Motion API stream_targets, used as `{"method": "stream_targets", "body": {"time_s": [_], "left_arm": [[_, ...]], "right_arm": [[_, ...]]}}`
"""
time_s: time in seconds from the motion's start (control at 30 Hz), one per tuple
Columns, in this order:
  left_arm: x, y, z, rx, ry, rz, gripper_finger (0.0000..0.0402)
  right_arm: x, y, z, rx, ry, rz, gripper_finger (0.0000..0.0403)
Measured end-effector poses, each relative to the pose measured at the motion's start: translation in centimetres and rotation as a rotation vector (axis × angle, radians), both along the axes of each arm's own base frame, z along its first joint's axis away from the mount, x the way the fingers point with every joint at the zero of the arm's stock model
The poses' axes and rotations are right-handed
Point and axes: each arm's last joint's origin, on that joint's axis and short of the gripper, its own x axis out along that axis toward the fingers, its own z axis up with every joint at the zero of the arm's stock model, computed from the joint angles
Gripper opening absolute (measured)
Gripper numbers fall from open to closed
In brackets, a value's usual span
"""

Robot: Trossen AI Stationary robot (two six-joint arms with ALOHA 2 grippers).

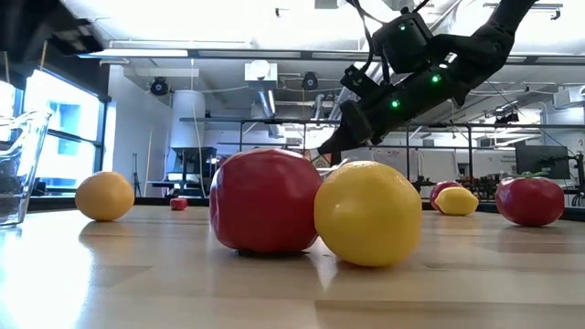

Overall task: Sort produce into baskets
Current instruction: Put the yellow lemon into the bottom right transparent bin

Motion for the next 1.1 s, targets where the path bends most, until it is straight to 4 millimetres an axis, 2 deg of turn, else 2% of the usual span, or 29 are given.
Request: {"method": "stream_targets", "body": {"time_s": [0.13,0.33,0.77,1.1], "left_arm": [[0.7,0.9,0.5,0.068,-0.132,-0.046,0.0005],[2.6,2.0,1.0,0.116,-0.339,-0.149,0.0004],[5.3,7.0,-1.6,0.135,-0.624,-0.179,0.0],[5.7,10.3,-3.5,0.215,-0.757,-0.07,0.0]], "right_arm": [[0.0,0.0,0.0,0.0,0.0,0.0,0.0],[0.0,0.0,0.0,0.0,0.0,0.0,0.0],[0.0,0.0,0.0,-0.001,0.001,0.0,0.0],[0.0,0.0,-0.1,0.001,0.005,0.0,0.0]]}}
